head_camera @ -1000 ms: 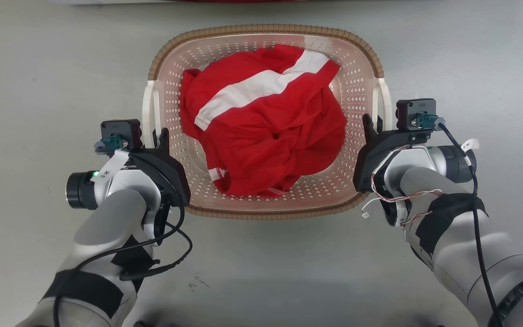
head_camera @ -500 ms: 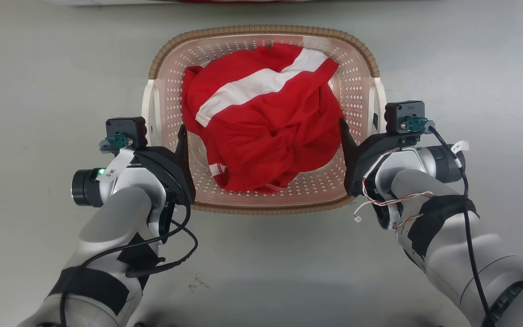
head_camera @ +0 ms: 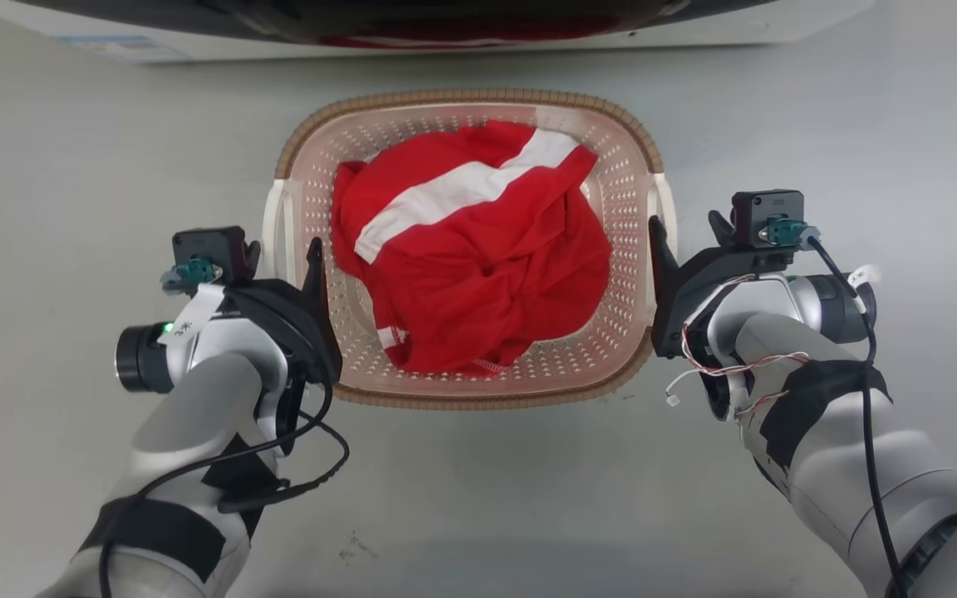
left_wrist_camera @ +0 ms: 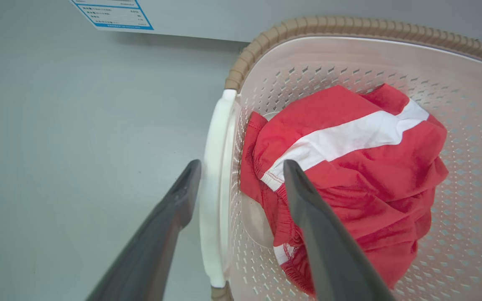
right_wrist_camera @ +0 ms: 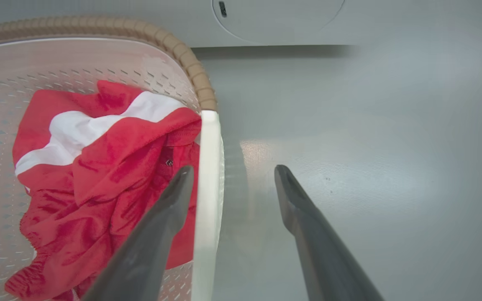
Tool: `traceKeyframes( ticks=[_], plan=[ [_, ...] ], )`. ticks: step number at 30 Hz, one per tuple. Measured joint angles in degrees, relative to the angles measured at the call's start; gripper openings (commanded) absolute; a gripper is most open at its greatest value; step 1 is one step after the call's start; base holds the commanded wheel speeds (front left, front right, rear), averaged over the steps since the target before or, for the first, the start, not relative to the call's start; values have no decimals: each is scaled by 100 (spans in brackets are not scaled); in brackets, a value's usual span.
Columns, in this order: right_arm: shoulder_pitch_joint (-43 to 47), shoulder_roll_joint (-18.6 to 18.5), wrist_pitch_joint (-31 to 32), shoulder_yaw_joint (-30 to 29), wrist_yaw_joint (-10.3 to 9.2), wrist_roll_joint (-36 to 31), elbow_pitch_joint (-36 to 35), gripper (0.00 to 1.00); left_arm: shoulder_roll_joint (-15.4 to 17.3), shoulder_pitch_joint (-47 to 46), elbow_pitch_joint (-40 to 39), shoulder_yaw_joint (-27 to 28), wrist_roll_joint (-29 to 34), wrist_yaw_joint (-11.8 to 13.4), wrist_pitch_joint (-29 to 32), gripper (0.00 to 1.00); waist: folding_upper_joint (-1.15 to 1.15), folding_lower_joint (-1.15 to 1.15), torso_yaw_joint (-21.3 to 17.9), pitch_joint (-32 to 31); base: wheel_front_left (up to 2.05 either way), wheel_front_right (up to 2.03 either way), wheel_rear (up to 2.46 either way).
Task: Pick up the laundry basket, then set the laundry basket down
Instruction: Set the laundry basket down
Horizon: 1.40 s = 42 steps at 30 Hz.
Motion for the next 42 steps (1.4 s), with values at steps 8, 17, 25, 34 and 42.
traceKeyframes(
  ticks=[8, 17, 25, 34, 42],
  plan=[
    [151, 2, -143, -132, 103, 121, 97, 100, 5, 279, 38, 210, -138, -103, -102, 100, 0, 0, -75, -471, 0, 0, 0],
    [507, 8, -244, -333, 285, 236, 132, 100, 1, 703, -16, 399, -348, -258, -149, 100, 0, -1, -125, -1162, 0, 0, 0],
    [900, 8, -292, -446, 412, 274, 131, 100, 59, 1129, -227, 513, -315, -301, -149, 100, -1, -1, -133, -1746, 0, 0, 0],
    [1412, 11, -291, -643, 488, 247, -105, 100, 177, 1847, -678, 690, -89, -298, -149, 100, -1, 0, -120, -2512, 0, 0, 0],
    [1933, 16, -291, -836, 499, 46, -497, 100, 316, 2574, -1308, 843, 237, -155, -149, 100, -1, -1, -122, -3181, 0, 0, 0]
  ],
)
